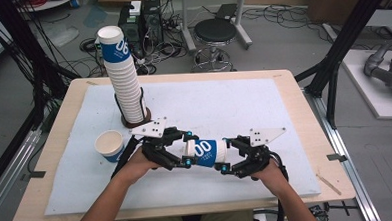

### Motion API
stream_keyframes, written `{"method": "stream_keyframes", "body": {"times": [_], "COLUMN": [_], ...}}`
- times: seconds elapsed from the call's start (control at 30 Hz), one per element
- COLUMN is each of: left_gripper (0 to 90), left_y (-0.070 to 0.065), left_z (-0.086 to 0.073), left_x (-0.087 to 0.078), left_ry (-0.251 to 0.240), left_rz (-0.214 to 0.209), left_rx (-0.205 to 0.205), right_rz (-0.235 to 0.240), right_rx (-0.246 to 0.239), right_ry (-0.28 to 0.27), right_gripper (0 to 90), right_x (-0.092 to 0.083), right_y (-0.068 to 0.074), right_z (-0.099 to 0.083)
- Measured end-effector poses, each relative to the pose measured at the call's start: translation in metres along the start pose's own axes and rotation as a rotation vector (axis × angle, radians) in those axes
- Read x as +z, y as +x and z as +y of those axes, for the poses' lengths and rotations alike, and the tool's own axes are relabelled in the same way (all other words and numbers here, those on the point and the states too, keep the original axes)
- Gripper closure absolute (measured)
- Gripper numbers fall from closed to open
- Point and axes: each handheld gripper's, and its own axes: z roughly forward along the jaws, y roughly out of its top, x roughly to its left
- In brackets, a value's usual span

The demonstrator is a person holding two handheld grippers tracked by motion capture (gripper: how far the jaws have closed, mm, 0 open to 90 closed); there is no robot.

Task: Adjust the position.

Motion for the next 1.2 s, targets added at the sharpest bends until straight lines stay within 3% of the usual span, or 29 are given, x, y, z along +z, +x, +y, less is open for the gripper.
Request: {"method": "stream_keyframes", "body": {"times": [0.13, 0.27, 0.4, 0.73, 0.93, 1.2], "left_gripper": [31.8, 30.2, 19.4, 15.3, 15.3, 15.3], "left_y": [0.0, -0.002, -0.003, -0.007, -0.009, -0.009], "left_z": [0.0, -0.002, -0.003, 0.003, 0.016, 0.022], "left_x": [0.001, 0.003, 0.005, -0.002, -0.003, 0.004], "left_ry": [0.016, 0.043, 0.063, 0.091, 0.161, 0.264], "left_rz": [0.006, 0.039, 0.09, 0.116, 0.111, 0.112], "left_rx": [0.0, -0.003, -0.036, -0.028, -0.002, 0.013], "right_rz": [-0.001, -0.012, -0.015, -0.03, -0.051, -0.044], "right_rx": [-0.001, -0.013, -0.019, -0.03, -0.065, -0.115], "right_ry": [0.007, 0.022, 0.04, 0.063, 0.155, 0.256], "right_gripper": [29.5, 31.9, 32.8, 33.8, 33.8, 33.8], "right_x": [-0.001, -0.002, -0.001, -0.007, -0.009, -0.007], "right_y": [0.0, 0.0, 0.0, -0.001, 0.0, -0.001], "right_z": [0.0, 0.0, 0.0, 0.002, 0.009, 0.027]}}
